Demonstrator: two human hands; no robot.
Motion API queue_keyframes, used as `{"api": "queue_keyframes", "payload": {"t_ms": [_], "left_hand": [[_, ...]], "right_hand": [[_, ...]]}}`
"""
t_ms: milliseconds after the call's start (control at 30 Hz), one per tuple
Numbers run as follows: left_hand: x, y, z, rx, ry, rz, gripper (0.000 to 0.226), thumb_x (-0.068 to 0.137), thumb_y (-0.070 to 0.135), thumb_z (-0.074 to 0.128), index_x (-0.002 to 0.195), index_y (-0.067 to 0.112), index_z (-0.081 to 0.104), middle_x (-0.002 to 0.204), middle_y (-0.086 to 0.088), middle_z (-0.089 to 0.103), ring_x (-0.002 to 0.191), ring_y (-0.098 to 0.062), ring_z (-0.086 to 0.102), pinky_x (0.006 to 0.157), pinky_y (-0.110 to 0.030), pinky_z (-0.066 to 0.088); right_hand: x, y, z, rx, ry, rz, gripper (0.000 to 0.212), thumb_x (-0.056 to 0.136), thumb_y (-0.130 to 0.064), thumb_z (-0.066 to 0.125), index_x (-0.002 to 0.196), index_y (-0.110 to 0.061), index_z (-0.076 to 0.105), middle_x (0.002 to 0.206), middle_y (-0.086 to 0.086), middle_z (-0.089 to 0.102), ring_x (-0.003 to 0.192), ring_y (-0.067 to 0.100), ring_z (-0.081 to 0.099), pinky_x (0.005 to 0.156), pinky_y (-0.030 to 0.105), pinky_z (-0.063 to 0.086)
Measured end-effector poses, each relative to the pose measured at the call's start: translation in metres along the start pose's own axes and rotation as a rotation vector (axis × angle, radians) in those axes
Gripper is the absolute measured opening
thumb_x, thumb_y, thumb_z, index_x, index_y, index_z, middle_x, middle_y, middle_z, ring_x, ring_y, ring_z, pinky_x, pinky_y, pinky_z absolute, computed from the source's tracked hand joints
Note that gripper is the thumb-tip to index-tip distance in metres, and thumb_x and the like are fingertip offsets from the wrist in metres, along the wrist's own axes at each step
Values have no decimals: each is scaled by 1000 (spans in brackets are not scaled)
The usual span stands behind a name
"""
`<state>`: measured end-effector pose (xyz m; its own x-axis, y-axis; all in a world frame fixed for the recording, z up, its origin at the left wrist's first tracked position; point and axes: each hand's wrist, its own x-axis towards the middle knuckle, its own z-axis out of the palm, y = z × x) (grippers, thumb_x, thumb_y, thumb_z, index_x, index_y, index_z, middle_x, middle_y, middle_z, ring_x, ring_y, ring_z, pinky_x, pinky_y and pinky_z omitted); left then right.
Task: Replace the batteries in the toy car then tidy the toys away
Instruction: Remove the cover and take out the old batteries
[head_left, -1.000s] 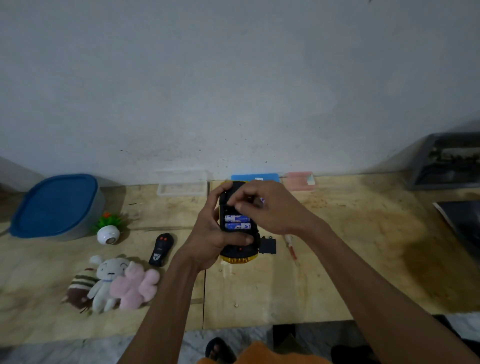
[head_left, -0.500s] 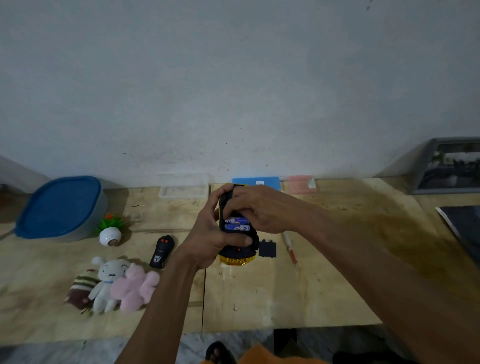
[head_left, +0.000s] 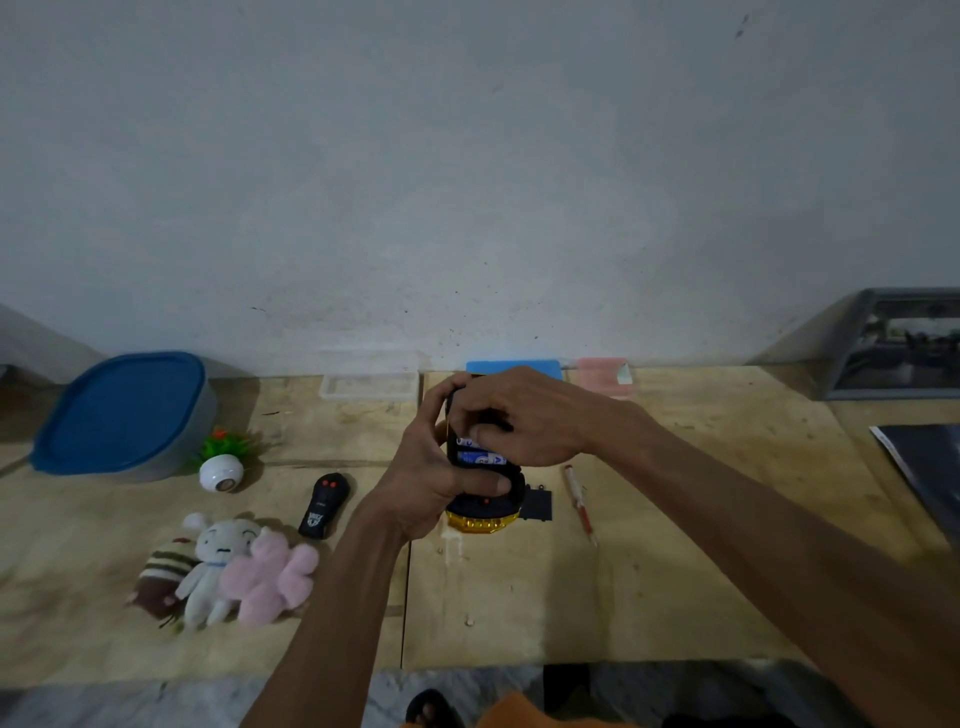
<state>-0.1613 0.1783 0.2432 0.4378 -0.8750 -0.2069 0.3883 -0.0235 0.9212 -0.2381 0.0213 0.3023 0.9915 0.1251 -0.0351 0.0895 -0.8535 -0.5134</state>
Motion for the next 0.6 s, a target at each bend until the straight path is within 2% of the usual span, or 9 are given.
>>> {"api": "queue_keyframes", "payload": {"t_ms": [133,233,333,433,500,567,600], "left_hand": [[0,-2,1,7,-4,-11,111,55,-24,79,144,30,42,134,-21,59,112,-39,67,78,-43,60],[0,-2,3,11,-6,-20,111,55,-24,78,145,30,40,132,-22,60,108,-38,69,75,-43,60],[-1,-2,4,26,-3,-24,110,55,-23,78,144,28,41,131,-22,60,107,-40,69,76,-44,60],[-1,-2,4,14,-1,-20,109,55,-24,78,143,29,42,133,-20,59,111,-41,67,79,-46,60],[-1,-2,3,7,-5,-19,109,55,-24,78,143,31,42,132,-19,61,110,-40,67,79,-47,60],[-3,-1,3,12,1,-11,110,54,-21,80,142,33,43,132,-20,60,111,-41,66,79,-47,60],[-4,-1,3,18,12,-3,110,53,-20,81,141,34,45,133,-21,58,111,-42,66,78,-48,59]], "right_hand": [[-1,3,0,56,18,-15,6,90,-26,65,92,-28,60,82,-19,57,68,-4,55,65,12,38],[-1,4,1,82,17,5,11,88,-32,71,91,-27,62,82,-19,57,71,-7,55,65,13,39],[-3,6,1,101,10,36,12,89,-27,71,96,-23,63,83,-19,57,71,-10,54,64,14,38],[-4,7,5,115,2,68,20,92,-25,67,112,-19,66,90,-15,61,74,-7,56,69,15,41],[-6,8,8,134,31,83,22,95,-26,63,115,-18,68,94,-12,64,80,-3,58,72,15,44],[-9,8,8,278,109,127,20,98,-24,61,114,-16,69,91,-8,68,83,3,63,75,20,50],[-12,7,5,433,178,166,19,98,-22,59,112,-15,70,87,-6,69,80,5,65,72,21,52]]}}
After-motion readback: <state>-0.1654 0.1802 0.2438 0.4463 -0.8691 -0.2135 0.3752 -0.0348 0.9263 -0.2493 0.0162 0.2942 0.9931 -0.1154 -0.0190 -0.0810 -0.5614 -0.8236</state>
